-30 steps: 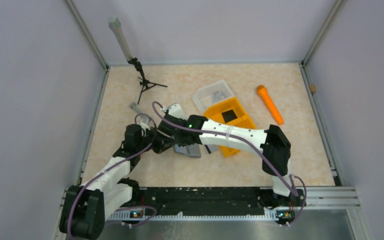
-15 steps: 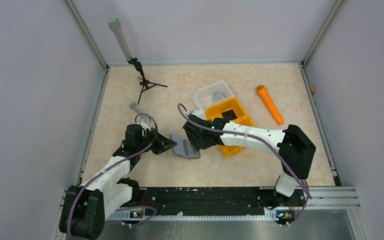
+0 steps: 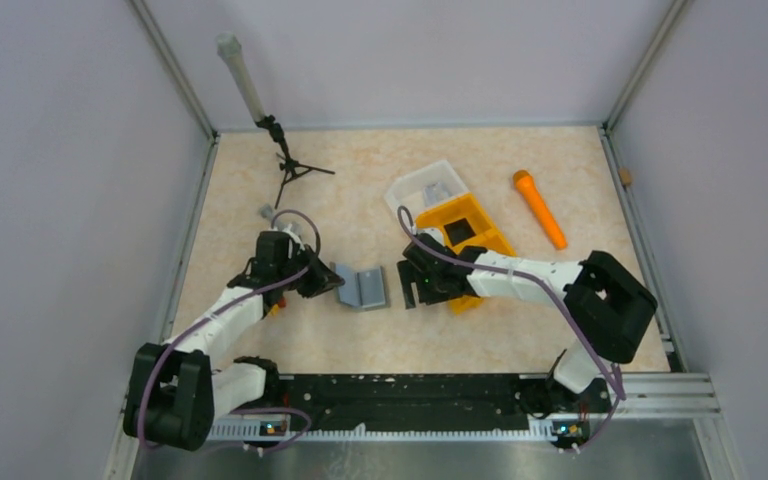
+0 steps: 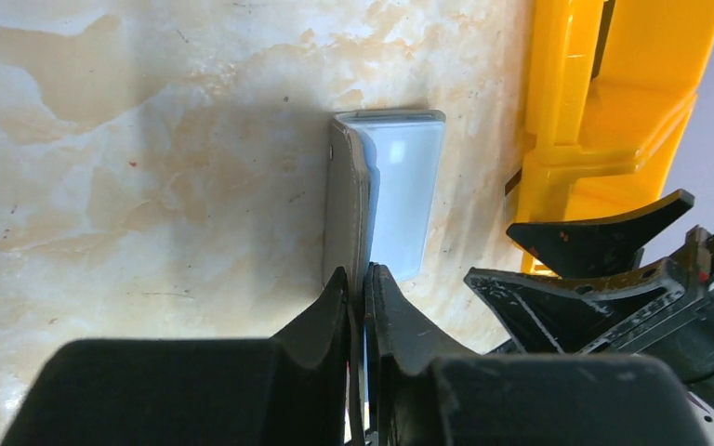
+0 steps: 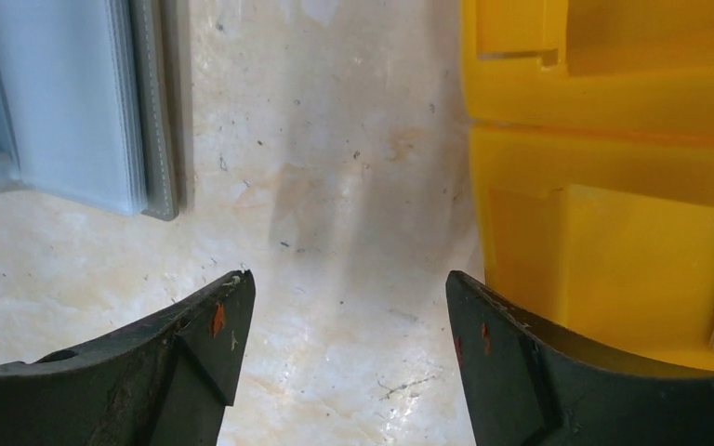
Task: Take the credit cards out of the card holder
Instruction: Move the storage box to the center of the board.
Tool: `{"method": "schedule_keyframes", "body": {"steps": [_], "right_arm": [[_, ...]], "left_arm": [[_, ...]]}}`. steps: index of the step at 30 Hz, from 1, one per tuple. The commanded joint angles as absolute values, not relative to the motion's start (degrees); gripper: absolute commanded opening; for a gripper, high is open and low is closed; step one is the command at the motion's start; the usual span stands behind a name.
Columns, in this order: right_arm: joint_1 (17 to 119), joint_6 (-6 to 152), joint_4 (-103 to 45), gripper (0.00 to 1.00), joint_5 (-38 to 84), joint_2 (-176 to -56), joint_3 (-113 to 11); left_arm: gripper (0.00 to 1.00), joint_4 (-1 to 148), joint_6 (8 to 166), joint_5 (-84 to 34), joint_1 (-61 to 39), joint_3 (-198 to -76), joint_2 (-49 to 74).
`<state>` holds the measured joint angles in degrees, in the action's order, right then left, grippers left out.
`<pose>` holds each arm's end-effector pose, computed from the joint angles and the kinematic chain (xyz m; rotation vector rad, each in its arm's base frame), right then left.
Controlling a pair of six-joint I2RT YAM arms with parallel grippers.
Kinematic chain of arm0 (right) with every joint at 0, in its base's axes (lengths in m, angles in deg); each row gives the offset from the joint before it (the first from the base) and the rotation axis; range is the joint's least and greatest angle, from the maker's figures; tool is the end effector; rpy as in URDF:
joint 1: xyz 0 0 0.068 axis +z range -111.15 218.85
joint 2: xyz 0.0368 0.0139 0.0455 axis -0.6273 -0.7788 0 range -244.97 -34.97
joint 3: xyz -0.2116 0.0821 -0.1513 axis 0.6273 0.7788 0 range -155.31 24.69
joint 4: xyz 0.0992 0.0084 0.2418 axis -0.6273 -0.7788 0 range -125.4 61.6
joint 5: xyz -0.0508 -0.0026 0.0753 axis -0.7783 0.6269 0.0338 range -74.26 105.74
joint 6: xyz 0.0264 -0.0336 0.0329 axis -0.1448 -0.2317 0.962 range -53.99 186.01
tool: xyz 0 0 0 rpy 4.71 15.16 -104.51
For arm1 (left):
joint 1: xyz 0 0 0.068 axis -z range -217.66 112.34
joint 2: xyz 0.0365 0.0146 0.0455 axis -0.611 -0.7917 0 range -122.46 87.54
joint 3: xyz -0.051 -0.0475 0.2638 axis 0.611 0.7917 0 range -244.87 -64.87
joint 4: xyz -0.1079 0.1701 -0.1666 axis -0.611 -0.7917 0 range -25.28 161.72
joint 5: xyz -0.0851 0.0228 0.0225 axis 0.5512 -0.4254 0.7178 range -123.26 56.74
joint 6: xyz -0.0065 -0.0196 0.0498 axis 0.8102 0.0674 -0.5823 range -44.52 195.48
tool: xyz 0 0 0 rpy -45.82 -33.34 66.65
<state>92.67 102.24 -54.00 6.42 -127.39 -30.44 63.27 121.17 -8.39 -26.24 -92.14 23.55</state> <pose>0.1888 0.2485 0.1794 -0.3577 2.6550 0.3025 0.2041 -0.0566 0.1770 -0.5155 2.4375 -0.9695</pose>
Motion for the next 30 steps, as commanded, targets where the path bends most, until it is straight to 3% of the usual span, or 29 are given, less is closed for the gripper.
{"method": "schedule_keyframes", "body": {"steps": [1,5,8,11,17,22,30], "right_arm": [[90.9,103.6,-50.1,0.78,6.8,-127.1,-30.3],[88.8,102.3,-51.6,0.78,4.7,-127.5,-30.2],[86.5,101.0,-52.3,0.78,4.2,-127.0,-29.9],[85.6,99.4,-52.0,0.78,5.8,-125.9,-29.4],[85.6,98.9,-49.0,0.77,13.9,-119.2,-29.0],[85.5,96.1,-58.3,0.76,6.2,-114.6,-34.0],[85.6,86.1,-64.9,0.75,-4.7,-116.6,-35.0]], "left_arm": [[0.12,63.6,118.7,-9.9,-26.4,-93.7,23.7],[0.14,63.4,118.3,-9.8,-26.4,-94.3,23.6],[0.32,62.2,116.8,-9.5,-26.4,-95.2,23.6],[0.41,61.1,116.0,-9.9,-26.4,-95.8,25.2],[0.43,59.2,115.6,-10.9,-26.3,-97.2,28.6],[0.46,57.3,114.4,-11.0,-26.3,-97.3,29.0],[0.54,54.4,112.7,-11.9,-26.4,-96.6,31.1]]}}
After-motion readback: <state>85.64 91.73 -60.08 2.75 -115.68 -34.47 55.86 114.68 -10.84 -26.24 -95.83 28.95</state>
